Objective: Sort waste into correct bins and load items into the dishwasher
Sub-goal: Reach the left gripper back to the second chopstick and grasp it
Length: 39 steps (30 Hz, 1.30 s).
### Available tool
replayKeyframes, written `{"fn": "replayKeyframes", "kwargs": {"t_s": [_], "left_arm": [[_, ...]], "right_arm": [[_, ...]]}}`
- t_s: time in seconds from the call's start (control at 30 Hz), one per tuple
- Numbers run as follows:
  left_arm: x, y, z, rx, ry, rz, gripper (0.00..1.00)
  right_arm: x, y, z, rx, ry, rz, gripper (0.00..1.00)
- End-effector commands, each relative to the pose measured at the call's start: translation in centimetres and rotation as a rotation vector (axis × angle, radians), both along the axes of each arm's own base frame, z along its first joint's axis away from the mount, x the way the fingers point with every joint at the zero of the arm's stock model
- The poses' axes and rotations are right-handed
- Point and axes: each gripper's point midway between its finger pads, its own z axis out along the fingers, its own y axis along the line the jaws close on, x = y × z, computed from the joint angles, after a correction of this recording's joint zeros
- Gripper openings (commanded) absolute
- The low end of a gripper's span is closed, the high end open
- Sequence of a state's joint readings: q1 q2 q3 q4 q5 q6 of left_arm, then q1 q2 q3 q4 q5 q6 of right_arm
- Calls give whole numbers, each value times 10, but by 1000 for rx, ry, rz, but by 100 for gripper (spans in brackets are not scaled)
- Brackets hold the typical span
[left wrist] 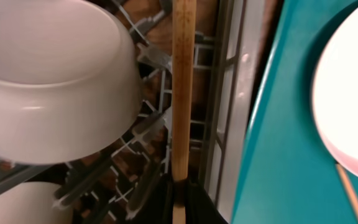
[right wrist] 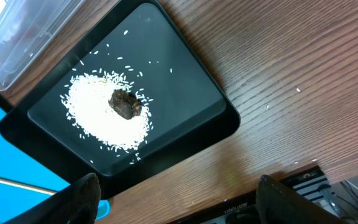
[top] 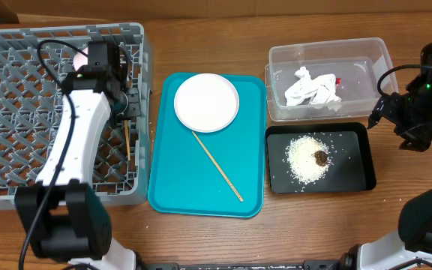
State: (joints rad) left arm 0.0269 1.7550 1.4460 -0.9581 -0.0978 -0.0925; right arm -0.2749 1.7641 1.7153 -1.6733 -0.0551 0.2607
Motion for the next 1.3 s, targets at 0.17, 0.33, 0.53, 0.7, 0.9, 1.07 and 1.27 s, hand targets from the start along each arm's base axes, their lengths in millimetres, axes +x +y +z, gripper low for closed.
{"fn": "replayKeyframes", "kwargs": {"t_s": [0.17, 0.33, 0.53, 0.7, 0.9, 1.07, 1.27], "left_arm": [[0, -12, 17, -60, -5, 30, 69], [-10, -101, 46, -445, 33, 25, 70], [-33, -151, 28, -376, 101, 126, 78], [-56, -195, 4, -292, 111, 193, 84], [-87, -239, -31, -293, 156, 267, 78], [-106, -245, -65, -264, 204, 339, 79], [-125, -231, -101, -201, 271, 432, 84]], "right_arm": [[-2, 1, 11, -9, -38, -1, 82], [-1, 1, 11, -9, -39, -1, 82], [-2, 1, 11, -9, -38, -1, 82], [-2, 1, 11, -9, -38, -1, 82], [-2, 1, 11, -8, -38, -1, 82], [-2, 1, 11, -9, -38, -1, 82], [-1, 0, 11, -10, -42, -1, 82]]}}
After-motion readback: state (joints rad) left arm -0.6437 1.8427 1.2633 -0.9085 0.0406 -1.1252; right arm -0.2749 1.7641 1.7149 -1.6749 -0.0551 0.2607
